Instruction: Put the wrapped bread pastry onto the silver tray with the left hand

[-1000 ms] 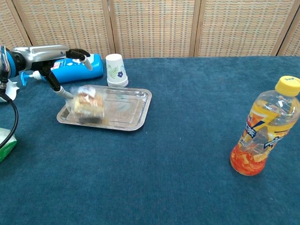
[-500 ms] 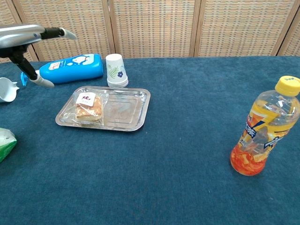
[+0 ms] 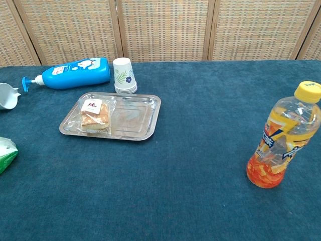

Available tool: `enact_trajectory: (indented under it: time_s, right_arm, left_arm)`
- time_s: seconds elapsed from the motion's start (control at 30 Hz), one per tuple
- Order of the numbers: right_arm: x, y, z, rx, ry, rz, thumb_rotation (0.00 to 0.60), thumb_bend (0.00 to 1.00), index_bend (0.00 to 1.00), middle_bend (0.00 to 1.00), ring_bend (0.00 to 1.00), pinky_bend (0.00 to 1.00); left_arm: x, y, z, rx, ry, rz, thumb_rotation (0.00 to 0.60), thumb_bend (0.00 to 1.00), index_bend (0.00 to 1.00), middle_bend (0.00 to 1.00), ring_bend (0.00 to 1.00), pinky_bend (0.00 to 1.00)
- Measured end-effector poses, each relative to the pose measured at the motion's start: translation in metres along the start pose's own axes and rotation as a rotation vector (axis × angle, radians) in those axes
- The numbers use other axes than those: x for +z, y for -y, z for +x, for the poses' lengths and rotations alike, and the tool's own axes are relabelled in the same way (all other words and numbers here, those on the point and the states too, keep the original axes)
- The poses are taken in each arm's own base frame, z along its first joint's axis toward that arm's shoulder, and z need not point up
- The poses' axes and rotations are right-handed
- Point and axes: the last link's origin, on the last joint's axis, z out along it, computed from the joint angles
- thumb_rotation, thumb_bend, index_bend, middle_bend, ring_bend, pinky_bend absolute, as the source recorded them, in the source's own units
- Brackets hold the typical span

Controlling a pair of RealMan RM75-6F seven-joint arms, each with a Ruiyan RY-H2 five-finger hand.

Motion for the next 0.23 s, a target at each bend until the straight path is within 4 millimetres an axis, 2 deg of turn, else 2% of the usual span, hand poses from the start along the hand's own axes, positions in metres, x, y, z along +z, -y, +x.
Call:
enact_trajectory:
  time_s: [0.23]
  right_arm:
    - [-0.009,0.016,0.0,-0.025,-0.027,0.014,0.6,0.19,0.04,0.0,0.0,0.0]
  left_arm:
    - [-0.093,0.043,0.01,0.075,-0.092,0.16,0.6,0.15,0.04,0.0,0.0,0.0]
